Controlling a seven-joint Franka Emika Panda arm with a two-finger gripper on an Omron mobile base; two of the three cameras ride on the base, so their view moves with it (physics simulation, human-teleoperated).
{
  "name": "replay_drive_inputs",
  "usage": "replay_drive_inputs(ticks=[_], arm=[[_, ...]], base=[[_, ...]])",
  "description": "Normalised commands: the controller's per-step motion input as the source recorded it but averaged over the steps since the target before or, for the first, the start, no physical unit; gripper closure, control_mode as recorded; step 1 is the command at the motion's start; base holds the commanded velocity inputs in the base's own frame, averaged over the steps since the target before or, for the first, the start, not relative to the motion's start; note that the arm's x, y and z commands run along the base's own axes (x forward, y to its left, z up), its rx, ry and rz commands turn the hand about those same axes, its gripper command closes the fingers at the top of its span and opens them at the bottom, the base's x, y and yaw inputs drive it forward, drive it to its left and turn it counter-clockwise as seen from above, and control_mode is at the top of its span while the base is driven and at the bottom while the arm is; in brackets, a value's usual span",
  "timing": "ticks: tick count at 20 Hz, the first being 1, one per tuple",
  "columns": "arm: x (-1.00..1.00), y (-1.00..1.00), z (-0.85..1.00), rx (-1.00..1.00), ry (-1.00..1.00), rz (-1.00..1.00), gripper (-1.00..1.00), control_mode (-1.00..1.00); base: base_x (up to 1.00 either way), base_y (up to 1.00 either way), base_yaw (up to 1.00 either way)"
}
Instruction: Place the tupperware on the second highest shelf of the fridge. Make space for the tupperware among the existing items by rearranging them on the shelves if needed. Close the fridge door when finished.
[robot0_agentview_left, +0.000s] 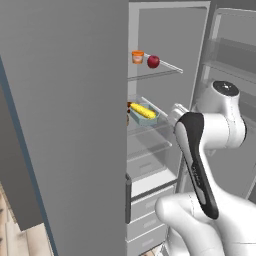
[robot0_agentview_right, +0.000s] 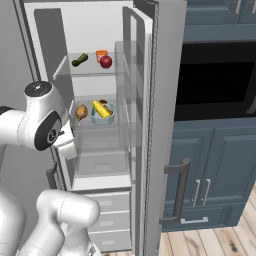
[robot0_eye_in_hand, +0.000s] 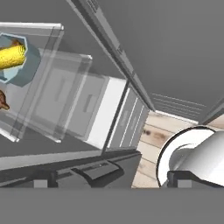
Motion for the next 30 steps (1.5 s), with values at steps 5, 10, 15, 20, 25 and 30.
replay_drive_inputs(ticks=[5,10,15,20,25,30], arm=[[-0.09,0.0,-0.12,-0.23,-0.05,0.47,-1.0,-1.0],[0.0,0.0,0.0,0.0,0.0,0.0,-1.0,1.0],[0.0,0.0,0.0,0.0,0.0,0.0,-1.0,1.0],[0.0,0.0,0.0,0.0,0.0,0.0,-1.0,1.0],[0.0,0.0,0.0,0.0,0.0,0.0,-1.0,1.0],[0.0,0.0,0.0,0.0,0.0,0.0,-1.0,-1.0]], base=[[0.0,0.0,0.0],[-0.32,0.0,0.04],[-0.73,0.01,0.11],[-0.69,0.0,0.08],[-0.51,0.0,0.01],[-0.21,0.0,0.0]])
